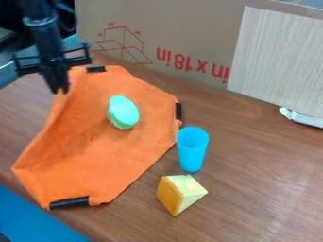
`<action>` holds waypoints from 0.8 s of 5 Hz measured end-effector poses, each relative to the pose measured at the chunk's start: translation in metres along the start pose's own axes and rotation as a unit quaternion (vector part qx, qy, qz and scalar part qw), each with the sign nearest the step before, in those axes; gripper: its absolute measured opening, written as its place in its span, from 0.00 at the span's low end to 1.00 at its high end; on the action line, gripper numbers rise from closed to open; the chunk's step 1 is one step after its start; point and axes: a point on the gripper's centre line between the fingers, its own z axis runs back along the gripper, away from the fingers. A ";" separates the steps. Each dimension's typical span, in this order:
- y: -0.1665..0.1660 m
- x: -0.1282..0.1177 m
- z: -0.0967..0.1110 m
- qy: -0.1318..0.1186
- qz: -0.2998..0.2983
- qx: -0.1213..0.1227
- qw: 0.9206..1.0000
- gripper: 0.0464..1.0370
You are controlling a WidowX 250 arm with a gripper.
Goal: Fold the cloth from bottom left to top right
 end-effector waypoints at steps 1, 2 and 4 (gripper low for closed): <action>-0.029 -0.005 0.007 -0.003 -0.009 -0.011 1.000 0.01; -0.052 -0.004 0.010 0.005 -0.005 -0.023 1.000 0.01; -0.090 0.000 0.002 0.027 0.003 -0.024 0.999 0.01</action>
